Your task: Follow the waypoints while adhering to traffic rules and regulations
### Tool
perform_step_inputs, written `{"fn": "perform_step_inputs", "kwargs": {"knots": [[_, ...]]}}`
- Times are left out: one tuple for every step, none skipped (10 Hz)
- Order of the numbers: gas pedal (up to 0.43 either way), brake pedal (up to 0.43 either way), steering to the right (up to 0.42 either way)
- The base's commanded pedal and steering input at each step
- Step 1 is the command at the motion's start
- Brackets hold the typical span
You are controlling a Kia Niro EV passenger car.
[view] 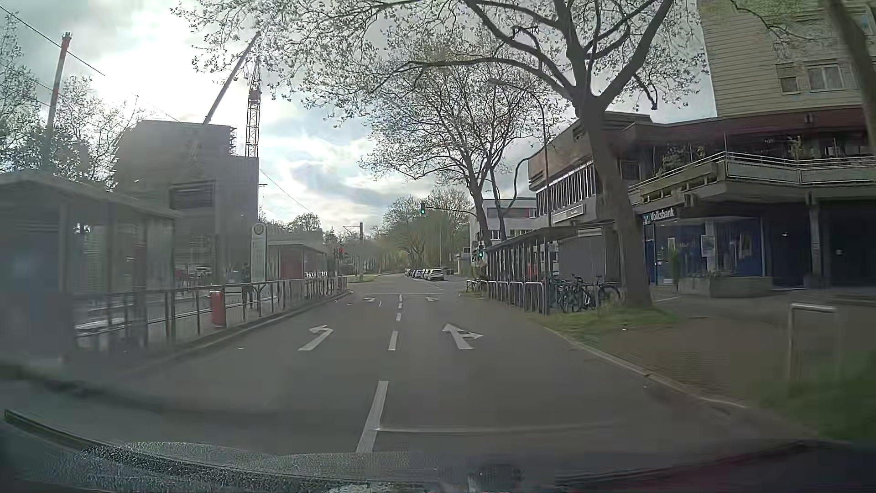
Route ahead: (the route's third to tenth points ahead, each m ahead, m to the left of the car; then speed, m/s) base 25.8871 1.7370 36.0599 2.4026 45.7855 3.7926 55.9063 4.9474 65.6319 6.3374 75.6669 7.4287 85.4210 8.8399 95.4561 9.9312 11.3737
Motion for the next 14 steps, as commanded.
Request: {"fn": "perform_step_inputs", "kwargs": {"knots": [[0.098,0.0,-0.011],[0.098,0.0,-0.011],[0.098,0.0,-0.011],[0.098,0.0,-0.012],[0.098,0.0,-0.013],[0.098,0.0,-0.015],[0.098,0.0,-0.016],[0.098,0.0,-0.016],[0.098,0.0,-0.016],[0.098,0.0,-0.016],[0.098,0.0,-0.016],[0.098,0.0,-0.015],[0.098,0.0,-0.015],[0.098,0.0,-0.015]]}}
